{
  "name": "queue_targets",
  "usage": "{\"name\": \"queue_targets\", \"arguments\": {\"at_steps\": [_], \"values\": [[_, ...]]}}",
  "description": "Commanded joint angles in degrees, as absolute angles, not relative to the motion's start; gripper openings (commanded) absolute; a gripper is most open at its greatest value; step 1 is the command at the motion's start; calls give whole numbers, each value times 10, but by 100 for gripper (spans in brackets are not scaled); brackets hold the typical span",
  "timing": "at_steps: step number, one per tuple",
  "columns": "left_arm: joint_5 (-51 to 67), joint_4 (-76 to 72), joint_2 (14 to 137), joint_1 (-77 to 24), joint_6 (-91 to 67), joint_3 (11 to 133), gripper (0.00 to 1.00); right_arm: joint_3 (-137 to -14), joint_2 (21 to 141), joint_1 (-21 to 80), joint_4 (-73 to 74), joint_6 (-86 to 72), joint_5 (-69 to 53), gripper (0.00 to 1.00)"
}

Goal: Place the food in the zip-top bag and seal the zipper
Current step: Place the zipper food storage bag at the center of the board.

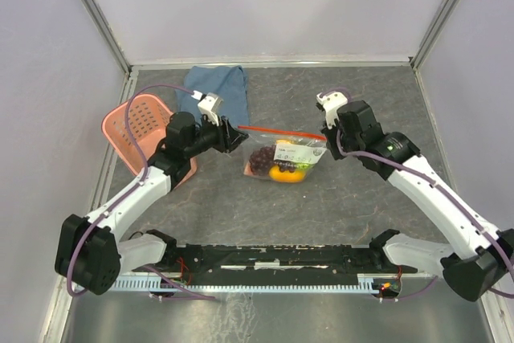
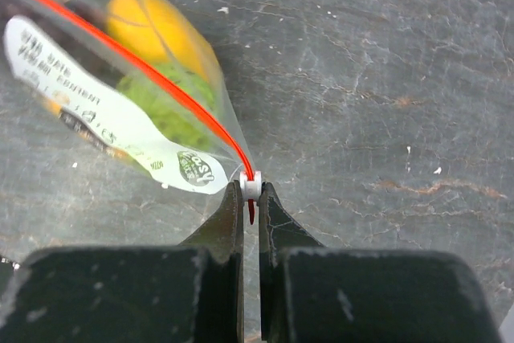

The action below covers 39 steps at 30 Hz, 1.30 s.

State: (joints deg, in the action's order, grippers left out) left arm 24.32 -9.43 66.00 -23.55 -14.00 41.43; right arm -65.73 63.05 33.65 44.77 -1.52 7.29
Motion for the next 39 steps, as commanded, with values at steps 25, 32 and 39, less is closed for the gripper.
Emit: {"name": "queue_targets", "arguments": {"at_steps": [25, 32, 39], "values": [[21, 63, 407, -232, -256, 446, 89, -532, 620, 214, 212, -163, 231, 8], [-13, 171, 333, -232, -246, 487, 94, -441, 507, 214, 216, -212, 332, 38], [-68, 238, 267, -232, -183, 510, 99, -444, 368, 214, 284, -220, 327, 72]]}}
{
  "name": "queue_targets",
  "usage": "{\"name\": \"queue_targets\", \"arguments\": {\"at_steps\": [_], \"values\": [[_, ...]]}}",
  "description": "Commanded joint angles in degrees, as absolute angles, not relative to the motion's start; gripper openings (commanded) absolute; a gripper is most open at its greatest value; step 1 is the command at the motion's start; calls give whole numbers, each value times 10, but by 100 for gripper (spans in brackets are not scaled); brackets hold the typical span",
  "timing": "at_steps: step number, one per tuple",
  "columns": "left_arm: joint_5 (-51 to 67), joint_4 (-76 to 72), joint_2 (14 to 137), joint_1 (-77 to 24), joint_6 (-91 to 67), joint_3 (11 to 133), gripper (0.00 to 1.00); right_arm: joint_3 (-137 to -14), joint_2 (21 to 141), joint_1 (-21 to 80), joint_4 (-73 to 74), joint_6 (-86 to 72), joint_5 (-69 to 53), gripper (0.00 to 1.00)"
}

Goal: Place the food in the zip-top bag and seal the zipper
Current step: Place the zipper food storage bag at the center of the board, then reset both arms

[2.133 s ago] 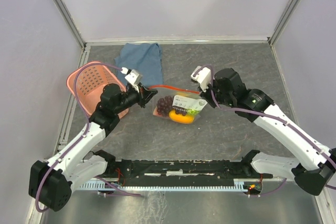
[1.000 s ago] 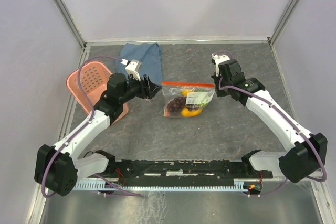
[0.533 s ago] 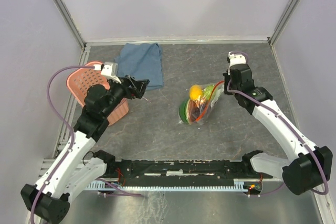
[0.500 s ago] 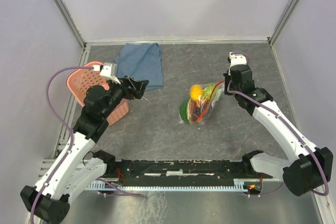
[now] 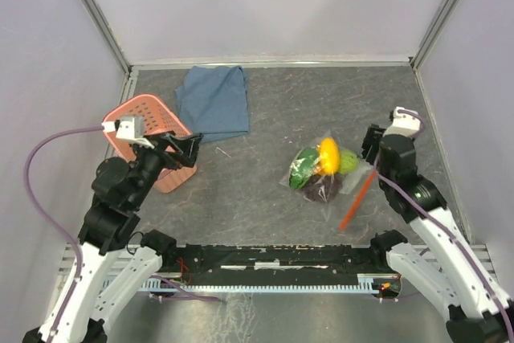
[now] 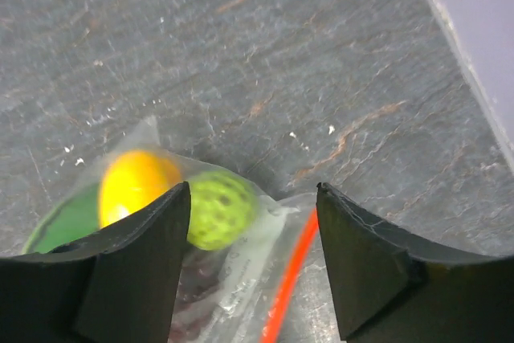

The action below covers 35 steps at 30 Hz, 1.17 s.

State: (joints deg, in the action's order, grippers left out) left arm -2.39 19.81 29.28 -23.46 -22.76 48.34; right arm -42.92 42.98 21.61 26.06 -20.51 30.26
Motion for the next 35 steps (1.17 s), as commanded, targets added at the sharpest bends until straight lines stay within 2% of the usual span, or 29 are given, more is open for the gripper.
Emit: {"name": "queue_targets", "arguments": {"at_steps": [1, 10, 19, 35], "values": [[-77, 240, 258, -232, -171, 511, 99, -448, 352, 214, 293, -221, 327, 75], [-176, 211, 152, -231, -129, 441, 99, -411, 199, 214, 290, -241, 339, 100], [-213, 192, 89, -217, -131, 395, 99, -346, 133, 214, 213, -253, 324, 99], [-161, 169, 74, -132, -130, 362, 99, -323, 152, 214, 175, -237, 292, 99]]}}
